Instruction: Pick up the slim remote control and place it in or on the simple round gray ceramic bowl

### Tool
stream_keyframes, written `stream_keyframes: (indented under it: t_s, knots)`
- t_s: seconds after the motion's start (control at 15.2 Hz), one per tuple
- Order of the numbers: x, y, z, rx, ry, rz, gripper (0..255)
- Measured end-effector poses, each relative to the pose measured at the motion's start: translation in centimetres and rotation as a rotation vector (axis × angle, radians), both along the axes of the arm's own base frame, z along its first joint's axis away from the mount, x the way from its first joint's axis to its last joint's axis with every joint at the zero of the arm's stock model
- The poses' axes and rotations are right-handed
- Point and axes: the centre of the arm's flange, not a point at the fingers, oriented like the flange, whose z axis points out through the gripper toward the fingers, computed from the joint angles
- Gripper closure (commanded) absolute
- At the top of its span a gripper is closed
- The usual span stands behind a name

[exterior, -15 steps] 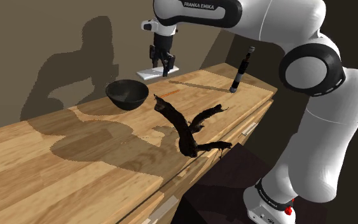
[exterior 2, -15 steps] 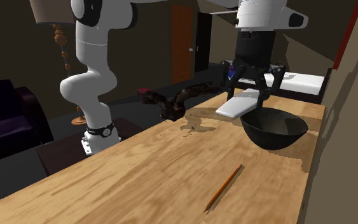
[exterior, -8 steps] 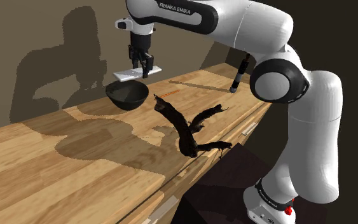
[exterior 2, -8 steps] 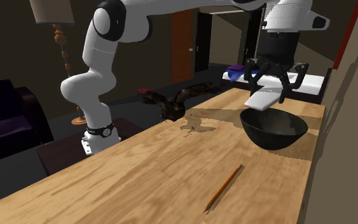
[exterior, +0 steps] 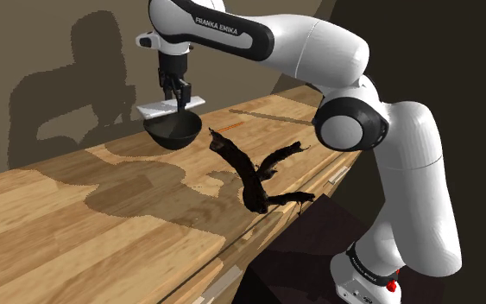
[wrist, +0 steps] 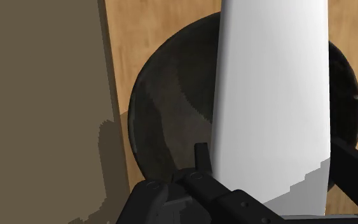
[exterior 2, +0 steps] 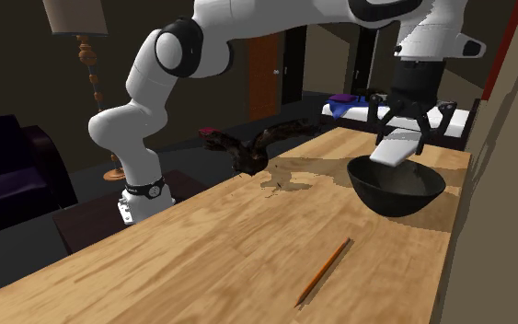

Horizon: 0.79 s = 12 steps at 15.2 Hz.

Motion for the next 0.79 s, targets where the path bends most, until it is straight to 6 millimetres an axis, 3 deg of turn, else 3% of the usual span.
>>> stream_keyframes:
  t_s: [0.59,0.79]
  knots:
    - [0.1,0.1,-4.7,0.000,0.000,-0.001,255]
    - [0.1,0.1,-5.0,0.000,-0.001,-0.001,255]
